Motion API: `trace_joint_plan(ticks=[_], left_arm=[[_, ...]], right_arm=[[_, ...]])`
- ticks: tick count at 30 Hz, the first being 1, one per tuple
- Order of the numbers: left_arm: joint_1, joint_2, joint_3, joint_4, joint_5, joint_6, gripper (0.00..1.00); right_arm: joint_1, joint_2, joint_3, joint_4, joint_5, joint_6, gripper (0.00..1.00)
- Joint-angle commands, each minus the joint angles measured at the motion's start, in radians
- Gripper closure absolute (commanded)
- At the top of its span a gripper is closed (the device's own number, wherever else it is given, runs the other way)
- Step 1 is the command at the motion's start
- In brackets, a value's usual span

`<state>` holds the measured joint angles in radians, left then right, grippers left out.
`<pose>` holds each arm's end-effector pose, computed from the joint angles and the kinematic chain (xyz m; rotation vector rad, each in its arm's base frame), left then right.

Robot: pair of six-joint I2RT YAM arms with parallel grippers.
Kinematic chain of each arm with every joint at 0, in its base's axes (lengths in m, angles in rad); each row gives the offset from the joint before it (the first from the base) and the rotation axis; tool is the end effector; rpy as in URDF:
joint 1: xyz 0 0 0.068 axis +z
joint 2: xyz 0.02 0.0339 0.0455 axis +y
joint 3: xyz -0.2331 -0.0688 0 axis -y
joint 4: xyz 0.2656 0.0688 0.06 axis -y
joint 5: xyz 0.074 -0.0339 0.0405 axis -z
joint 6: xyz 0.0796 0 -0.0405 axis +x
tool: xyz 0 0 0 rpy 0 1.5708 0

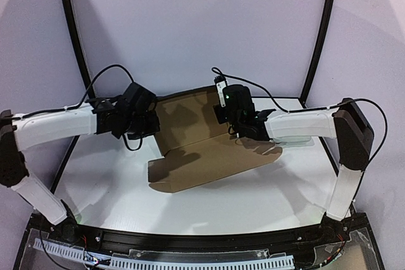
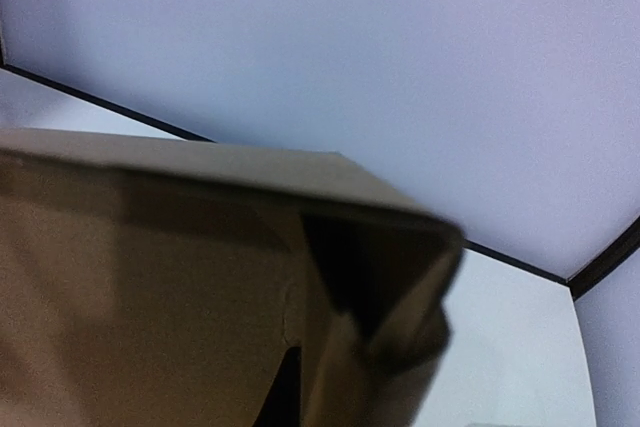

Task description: Fold the paper box

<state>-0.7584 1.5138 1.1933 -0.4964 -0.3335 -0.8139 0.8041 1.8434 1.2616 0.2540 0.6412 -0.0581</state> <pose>0.2937 -0.2423 0.2107 -0.2224 2.3520 -0.3800 0.3590 0.3041 0.1978 -0.3598 1.7969 -0.0860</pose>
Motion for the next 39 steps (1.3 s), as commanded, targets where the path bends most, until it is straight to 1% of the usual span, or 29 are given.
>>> trace_joint_plan(ticks=[1, 3, 4, 7, 10, 12, 16, 18, 19, 21, 23, 24, 26, 27, 30, 32, 35, 39], left_arm=[[-0.011, 0.076, 0.126, -0.301, -0.211, -0.111, 0.99], [-0.01, 0.131, 0.18, -0.386, -0.237, -0.13, 0.99], [-0.01, 0.163, 0.208, -0.413, -0.248, -0.141, 0.99], [-0.012, 0.223, 0.262, -0.532, -0.318, -0.212, 0.99], [-0.011, 0.269, 0.306, -0.608, -0.373, -0.267, 0.99], [-0.011, 0.282, 0.32, -0.632, -0.388, -0.28, 0.99], [-0.011, 0.295, 0.339, -0.628, -0.381, -0.267, 0.99], [-0.011, 0.288, 0.331, -0.587, -0.345, -0.231, 0.99], [-0.01, 0.274, 0.315, -0.56, -0.327, -0.212, 0.99], [-0.012, 0.227, 0.257, -0.451, -0.265, -0.148, 0.99], [-0.012, 0.173, 0.194, -0.284, -0.174, -0.078, 0.99], [-0.012, 0.139, 0.15, -0.211, -0.142, -0.063, 0.99], [-0.013, 0.069, 0.074, -0.097, -0.106, -0.051, 0.99], [-0.013, 0.029, 0.032, -0.068, -0.105, -0.053, 0.99], [-0.012, -0.016, -0.003, -0.038, -0.135, -0.065, 0.99], [-0.013, -0.028, -0.011, -0.049, -0.154, -0.073, 0.99], [-0.013, -0.027, -0.014, -0.064, -0.168, -0.085, 0.99], [-0.012, -0.012, -0.008, -0.085, -0.189, -0.111, 0.99]], right_arm=[[-0.021, 0.019, 0.034, -0.078, 0.066, -0.086, 1.0], [-0.02, 0.035, 0.051, -0.137, 0.029, -0.079, 1.0], [-0.021, 0.043, 0.055, -0.153, 0.036, -0.081, 1.0], [-0.02, 0.049, 0.037, -0.153, 0.085, -0.098, 1.0], [-0.021, 0.033, 0.024, -0.151, 0.091, -0.099, 1.0], [-0.021, 0.021, 0.019, -0.159, 0.075, -0.086, 1.0], [-0.02, -0.004, 0.006, -0.165, 0.026, -0.061, 1.0], [-0.02, -0.012, 0.006, -0.175, 0.024, -0.055, 1.0], [-0.02, -0.013, 0.008, -0.183, 0.024, -0.052, 0.98], [-0.02, -0.02, 0.007, -0.19, 0.02, -0.045, 0.92], [-0.02, -0.031, 0.006, -0.202, 0.007, -0.031, 0.88], [-0.019, -0.037, 0.008, -0.211, -0.004, -0.022, 0.85], [-0.022, -0.048, 0.019, -0.246, -0.04, -0.002, 0.71], [-0.022, -0.054, 0.028, -0.29, -0.057, 0.009, 0.61], [-0.023, -0.073, 0.056, -0.369, -0.119, 0.048, 0.4], [-0.023, -0.094, 0.064, -0.404, -0.171, 0.057, 0.31], [-0.023, -0.13, 0.069, -0.435, -0.258, 0.089, 0.25], [-0.023, -0.173, 0.056, -0.447, -0.419, 0.088, 0.15]])
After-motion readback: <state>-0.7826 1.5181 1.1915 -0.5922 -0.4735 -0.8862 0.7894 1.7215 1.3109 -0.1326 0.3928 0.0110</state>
